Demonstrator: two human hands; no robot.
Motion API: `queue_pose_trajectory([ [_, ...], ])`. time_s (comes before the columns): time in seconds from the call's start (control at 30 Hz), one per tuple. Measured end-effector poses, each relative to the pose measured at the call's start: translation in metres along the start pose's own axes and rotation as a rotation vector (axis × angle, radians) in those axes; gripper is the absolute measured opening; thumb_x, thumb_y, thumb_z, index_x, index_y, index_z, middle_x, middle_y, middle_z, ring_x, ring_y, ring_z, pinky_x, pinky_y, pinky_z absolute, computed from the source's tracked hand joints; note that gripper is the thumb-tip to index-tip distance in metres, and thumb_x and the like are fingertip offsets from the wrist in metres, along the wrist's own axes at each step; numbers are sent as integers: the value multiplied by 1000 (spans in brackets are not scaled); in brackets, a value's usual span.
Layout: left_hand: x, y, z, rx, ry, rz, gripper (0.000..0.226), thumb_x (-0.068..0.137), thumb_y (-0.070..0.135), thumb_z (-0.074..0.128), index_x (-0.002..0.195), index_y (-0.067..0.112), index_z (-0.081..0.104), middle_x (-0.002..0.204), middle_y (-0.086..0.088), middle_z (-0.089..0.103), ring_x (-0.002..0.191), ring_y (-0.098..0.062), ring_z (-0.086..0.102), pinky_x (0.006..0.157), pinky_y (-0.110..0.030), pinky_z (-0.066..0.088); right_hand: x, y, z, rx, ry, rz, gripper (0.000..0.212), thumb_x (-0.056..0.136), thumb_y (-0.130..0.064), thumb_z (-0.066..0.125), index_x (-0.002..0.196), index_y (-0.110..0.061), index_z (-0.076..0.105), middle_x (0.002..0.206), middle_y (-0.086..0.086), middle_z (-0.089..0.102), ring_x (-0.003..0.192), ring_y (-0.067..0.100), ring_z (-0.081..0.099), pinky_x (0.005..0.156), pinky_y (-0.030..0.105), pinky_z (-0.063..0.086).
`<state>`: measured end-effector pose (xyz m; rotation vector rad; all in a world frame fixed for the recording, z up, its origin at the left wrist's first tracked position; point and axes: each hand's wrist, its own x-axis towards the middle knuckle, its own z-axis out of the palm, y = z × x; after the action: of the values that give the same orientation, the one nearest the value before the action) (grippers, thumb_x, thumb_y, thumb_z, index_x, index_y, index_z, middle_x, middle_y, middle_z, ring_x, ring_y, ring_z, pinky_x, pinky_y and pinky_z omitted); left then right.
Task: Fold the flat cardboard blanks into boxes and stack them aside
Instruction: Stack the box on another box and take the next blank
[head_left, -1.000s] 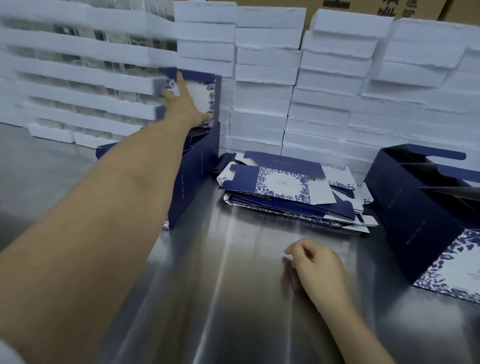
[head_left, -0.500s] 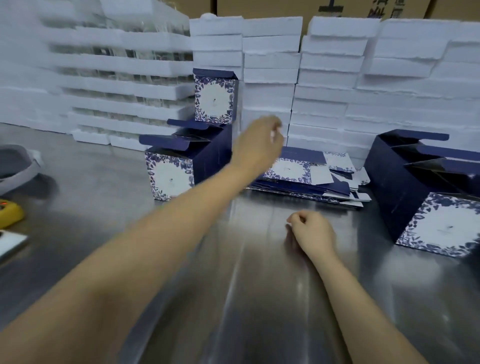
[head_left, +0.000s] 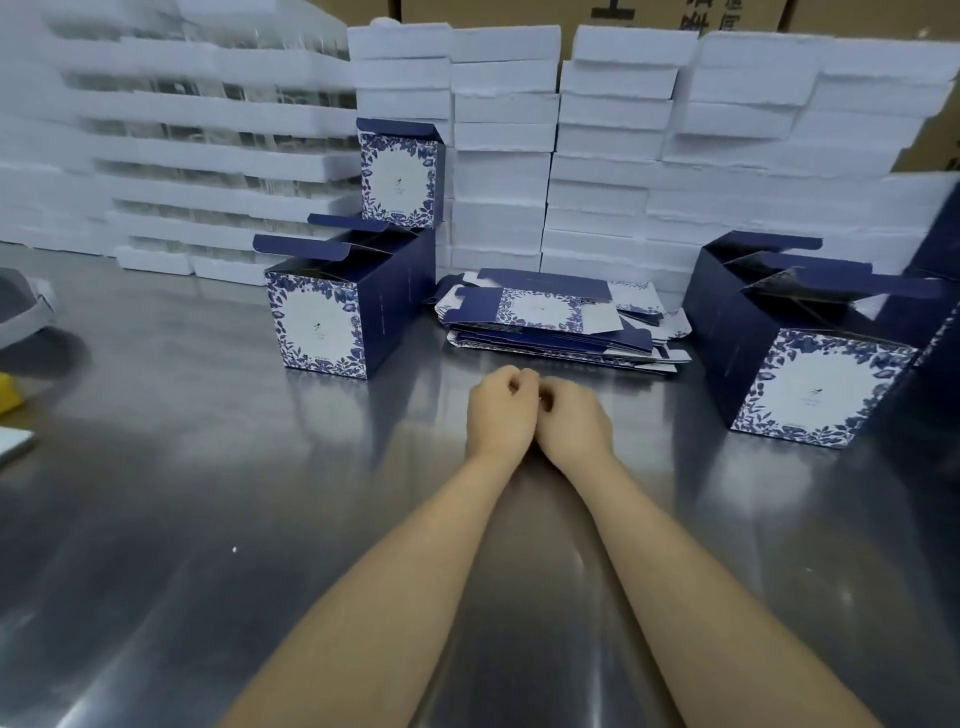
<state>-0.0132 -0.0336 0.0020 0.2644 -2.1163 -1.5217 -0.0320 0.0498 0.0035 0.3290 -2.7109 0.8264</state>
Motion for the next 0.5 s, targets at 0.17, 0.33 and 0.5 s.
queue_pose_trajectory([
  [0.17,0,-4,0,7,-84,-15,36,92,20,48,57,15,42,51,5,46,53,-15,38,55,-31,33,25,16,4,-139,158,-27,41,90,-16,51,130,-15,54,132,5,48,126,24,39,96,36,36],
  [0.33,0,-5,8,85,-172,26,42,96,35,45,67,6,57,62,-6,64,67,-28,59,66,-38,48,56,30,15,-141,73,-54,47,98,-37,43,144,-25,43,159,4,18,148,22,-1,118,42,1],
  [0.5,4,-9,13,159,-221,37,27,83,28,45,73,6,58,68,-9,65,68,-33,59,62,-41,49,85,38,26,-71,-44,-77,48,100,-45,36,146,-32,38,163,-5,5,148,16,-15,113,53,-14],
])
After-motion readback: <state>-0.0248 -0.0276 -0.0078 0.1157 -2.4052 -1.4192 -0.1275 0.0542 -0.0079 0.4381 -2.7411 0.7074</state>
